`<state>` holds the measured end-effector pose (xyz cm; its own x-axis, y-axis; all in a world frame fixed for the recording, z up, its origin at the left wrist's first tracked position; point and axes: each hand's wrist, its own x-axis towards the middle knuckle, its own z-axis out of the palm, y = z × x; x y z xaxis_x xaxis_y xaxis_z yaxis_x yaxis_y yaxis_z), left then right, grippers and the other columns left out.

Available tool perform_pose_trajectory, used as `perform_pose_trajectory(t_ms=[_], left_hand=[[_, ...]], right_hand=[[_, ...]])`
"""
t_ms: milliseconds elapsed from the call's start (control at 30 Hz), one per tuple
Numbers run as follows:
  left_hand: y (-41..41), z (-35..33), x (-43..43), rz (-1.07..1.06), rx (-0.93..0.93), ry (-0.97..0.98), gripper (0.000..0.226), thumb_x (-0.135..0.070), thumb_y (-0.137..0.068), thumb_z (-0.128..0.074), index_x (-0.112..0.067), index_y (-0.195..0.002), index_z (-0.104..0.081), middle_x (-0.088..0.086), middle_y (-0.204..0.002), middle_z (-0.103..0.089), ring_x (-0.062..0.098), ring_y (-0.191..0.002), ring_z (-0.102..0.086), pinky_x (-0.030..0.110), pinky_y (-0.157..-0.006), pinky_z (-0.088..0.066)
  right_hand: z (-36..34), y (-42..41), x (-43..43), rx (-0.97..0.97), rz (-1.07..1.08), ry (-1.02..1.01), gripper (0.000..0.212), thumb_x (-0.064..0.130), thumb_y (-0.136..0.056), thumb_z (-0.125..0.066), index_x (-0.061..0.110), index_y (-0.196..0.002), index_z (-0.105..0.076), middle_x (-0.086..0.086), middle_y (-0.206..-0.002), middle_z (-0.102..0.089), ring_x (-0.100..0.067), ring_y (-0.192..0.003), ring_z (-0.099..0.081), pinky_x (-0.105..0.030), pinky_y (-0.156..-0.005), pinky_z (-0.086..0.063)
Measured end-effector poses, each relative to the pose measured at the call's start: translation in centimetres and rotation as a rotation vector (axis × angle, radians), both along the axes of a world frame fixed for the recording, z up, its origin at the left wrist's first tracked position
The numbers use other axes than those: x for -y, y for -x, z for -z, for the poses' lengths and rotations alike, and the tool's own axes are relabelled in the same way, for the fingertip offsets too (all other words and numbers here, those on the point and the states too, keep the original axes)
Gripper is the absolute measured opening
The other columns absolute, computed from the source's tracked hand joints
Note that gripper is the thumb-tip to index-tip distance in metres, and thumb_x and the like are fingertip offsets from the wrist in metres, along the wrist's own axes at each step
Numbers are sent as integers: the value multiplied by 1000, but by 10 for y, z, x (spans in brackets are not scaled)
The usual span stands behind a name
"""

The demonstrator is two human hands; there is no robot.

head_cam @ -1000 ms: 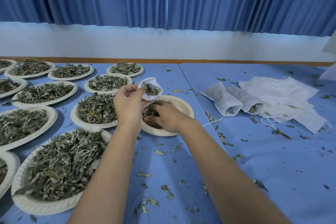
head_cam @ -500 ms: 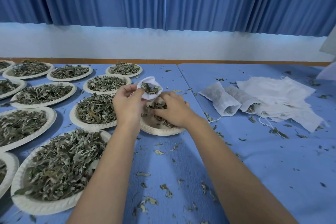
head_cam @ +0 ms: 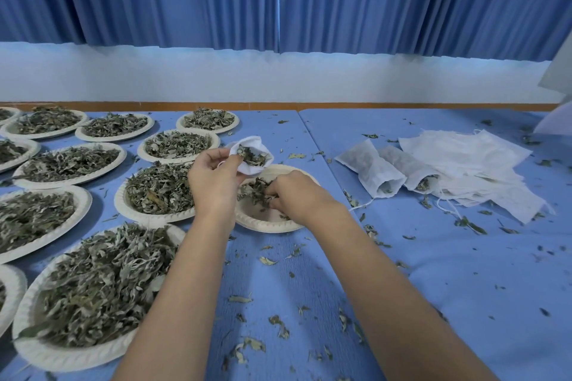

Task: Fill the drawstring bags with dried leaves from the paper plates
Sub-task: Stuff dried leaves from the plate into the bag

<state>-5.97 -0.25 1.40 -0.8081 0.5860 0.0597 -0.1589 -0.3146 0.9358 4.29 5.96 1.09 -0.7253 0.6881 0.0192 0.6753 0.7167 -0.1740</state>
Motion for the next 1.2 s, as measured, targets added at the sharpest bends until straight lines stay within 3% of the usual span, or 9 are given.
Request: perform_pose_trajectory(t_ms=[133, 300, 433, 533, 667, 767, 900, 1067, 1200], left_hand=[[0, 0, 0, -8, -9, -5, 19, 3, -87, -61, -15, -80, -57, 4, -88, -59, 11, -74, -63, 12, -54, -50], [-1, -1, 0, -10, -44, -15, 15, -4, -87, -66, -16, -79, -61, 2, -87, -60, 5, -67, -65, 14, -59, -53], [1, 4, -3, -29, -85, 26, 10, -10, -87, -68, -18, -84, -63, 0, -87, -62, 6, -71, -66, 23, -73, -56], [2, 7, -5, -42, -140, 66, 4, -14, -87, -69, -16, -89, -67, -2, -84, -63, 8, -75, -65, 24, -73, -55], [-2, 9, -6, -88, -316, 121, 15, -18, -87, -69, -28, -77, -63, -12, -80, -63, -3, -79, -62, 15, -73, -51], [-5, 10, -6, -114, -383, 144, 16, -20, -87, -68, -29, -76, -61, -18, -76, -60, -17, -65, -54, 1, -58, -42], [-5, 11, -7, -135, -435, 168, 6, -23, -88, -67, -24, -83, -64, -20, -77, -59, -12, -67, -53, 0, -57, -39], [-4, 12, -6, -142, -426, 156, 18, -23, -89, -66, -31, -74, -60, -19, -75, -59, -6, -72, -57, 11, -64, -44], [-4, 17, -9, -98, -428, 174, 5, -23, -88, -67, -21, -84, -65, -15, -79, -62, -2, -77, -59, 16, -69, -49]], right_hand=[[5, 7, 3, -73, 67, -93, 18, -7, -80, -49, 4, -72, -60, -2, -59, -35, -26, -71, -44, -26, -55, -31], [16, 7, 2, -311, 182, -21, 22, -10, -76, -46, 2, -64, -60, -11, -60, -50, -29, -67, -47, -31, -51, -34], [11, -3, -6, -790, 379, 297, 18, -4, -82, -59, 4, -81, -75, -10, -72, -67, -14, -51, -50, -24, -48, -41], [3, -17, -15, -1016, 431, 670, 13, 2, -78, -73, 2, -92, -75, -6, -74, -71, -12, -59, -61, -25, -64, -55], [-5, -30, -20, -1205, 248, 1066, 13, -10, -80, -66, 0, -74, -72, -10, -76, -73, -15, -67, -70, -25, -67, -59], [-9, -34, -19, -1175, 108, 1149, 27, -12, -81, -62, 5, -63, -75, -8, -75, -73, -14, -71, -71, -21, -63, -58], [-17, -42, -19, -1054, 93, 1082, 26, -10, -77, -66, 8, -61, -75, -7, -73, -73, -14, -70, -71, -20, -61, -57], [-26, -48, -22, -977, 267, 786, 16, -4, -74, -74, 10, -69, -71, 0, -61, -70, -6, -51, -64, -13, -48, -48], [-29, -45, -17, -940, 204, 890, 10, -4, -74, -74, 6, -77, -73, -6, -71, -72, -11, -58, -67, -14, -49, -49]])
